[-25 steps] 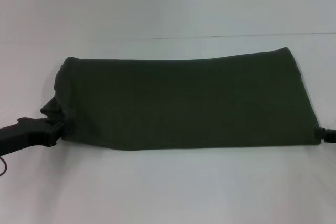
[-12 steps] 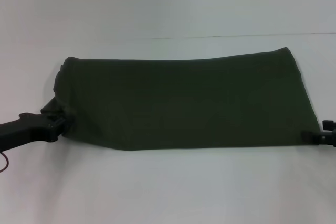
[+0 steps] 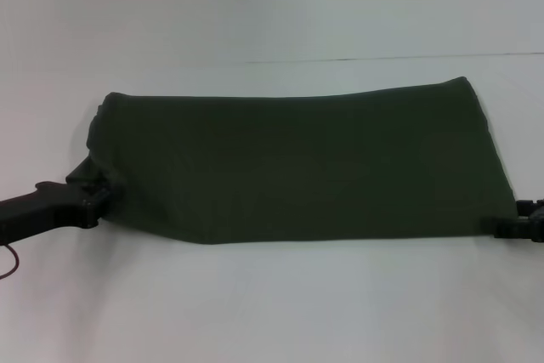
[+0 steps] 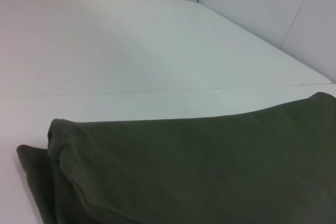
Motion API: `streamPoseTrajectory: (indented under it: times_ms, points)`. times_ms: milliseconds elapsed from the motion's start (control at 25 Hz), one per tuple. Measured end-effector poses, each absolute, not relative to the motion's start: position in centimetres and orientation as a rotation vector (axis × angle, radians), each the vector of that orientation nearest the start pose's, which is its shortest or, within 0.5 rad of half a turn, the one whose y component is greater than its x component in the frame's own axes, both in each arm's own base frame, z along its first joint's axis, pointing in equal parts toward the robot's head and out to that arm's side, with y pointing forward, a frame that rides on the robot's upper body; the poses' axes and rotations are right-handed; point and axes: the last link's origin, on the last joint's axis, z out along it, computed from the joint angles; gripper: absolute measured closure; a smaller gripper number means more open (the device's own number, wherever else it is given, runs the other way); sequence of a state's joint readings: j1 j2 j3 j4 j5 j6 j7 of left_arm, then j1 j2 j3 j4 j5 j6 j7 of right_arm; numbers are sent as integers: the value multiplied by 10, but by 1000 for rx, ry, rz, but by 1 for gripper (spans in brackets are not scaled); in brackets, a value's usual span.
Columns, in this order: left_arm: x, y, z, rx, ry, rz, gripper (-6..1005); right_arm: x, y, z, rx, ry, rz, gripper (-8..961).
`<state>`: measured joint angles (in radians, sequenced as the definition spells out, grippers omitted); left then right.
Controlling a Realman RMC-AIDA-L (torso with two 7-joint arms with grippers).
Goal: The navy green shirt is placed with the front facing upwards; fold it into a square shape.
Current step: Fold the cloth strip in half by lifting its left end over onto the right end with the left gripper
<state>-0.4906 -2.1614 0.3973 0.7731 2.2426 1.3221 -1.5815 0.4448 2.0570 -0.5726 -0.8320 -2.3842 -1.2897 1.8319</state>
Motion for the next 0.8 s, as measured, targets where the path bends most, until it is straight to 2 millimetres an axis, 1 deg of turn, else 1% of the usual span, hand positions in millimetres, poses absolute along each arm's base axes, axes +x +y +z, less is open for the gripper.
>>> streamPoseTrajectory:
  times_ms: [400, 800]
  points:
    - [-322, 336, 16, -2297, -1036, -497, 943, 350, 334, 45, -2307, 1184, 163, 86]
    - [-320, 338, 15, -2300, -1031, -499, 943, 354, 335, 46, -2277, 1205, 117, 350]
